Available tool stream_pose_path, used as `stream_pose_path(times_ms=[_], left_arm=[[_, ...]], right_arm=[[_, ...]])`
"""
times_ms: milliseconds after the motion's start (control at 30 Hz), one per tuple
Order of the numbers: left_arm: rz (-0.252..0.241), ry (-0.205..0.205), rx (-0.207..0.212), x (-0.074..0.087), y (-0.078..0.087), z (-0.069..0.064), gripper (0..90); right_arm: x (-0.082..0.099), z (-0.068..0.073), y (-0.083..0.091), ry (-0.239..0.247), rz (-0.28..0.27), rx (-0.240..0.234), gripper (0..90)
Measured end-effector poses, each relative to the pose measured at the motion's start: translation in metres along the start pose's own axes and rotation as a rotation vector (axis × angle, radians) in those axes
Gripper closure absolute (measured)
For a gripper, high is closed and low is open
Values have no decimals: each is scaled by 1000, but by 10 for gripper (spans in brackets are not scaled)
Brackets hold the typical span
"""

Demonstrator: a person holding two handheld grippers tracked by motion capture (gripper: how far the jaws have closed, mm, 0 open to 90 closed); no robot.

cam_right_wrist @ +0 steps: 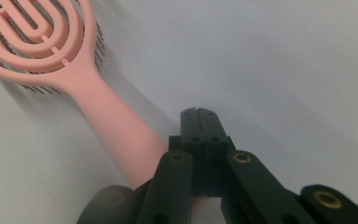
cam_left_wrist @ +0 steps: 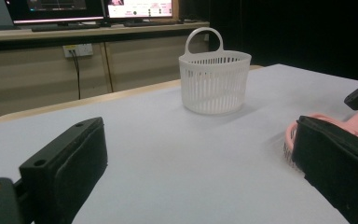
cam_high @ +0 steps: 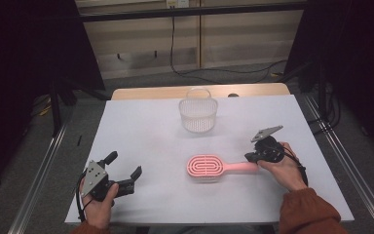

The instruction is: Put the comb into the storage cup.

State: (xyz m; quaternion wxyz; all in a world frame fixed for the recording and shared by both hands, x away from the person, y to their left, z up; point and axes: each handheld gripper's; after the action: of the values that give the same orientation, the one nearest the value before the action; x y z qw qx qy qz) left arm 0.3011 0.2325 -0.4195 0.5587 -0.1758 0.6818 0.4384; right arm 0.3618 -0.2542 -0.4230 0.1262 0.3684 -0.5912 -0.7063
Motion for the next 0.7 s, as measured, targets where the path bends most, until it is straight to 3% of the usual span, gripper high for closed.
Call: stream_pose_path(times_ms=[700], left_arm=[[3, -3, -11, 0, 1, 1, 33]], right_arm=[[9, 7, 0, 17, 18, -3, 900]])
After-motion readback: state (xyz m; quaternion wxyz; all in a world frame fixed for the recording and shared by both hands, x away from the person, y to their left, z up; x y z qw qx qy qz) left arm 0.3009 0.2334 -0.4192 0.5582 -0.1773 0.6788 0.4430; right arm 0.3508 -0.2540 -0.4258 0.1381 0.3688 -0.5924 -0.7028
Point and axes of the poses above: each handheld gripper's, and its own axes: y roughly backward along the jaws, x roughly out of its underside, z roughly to its left, and after that the axes turned 14 degrees about z, right-handed
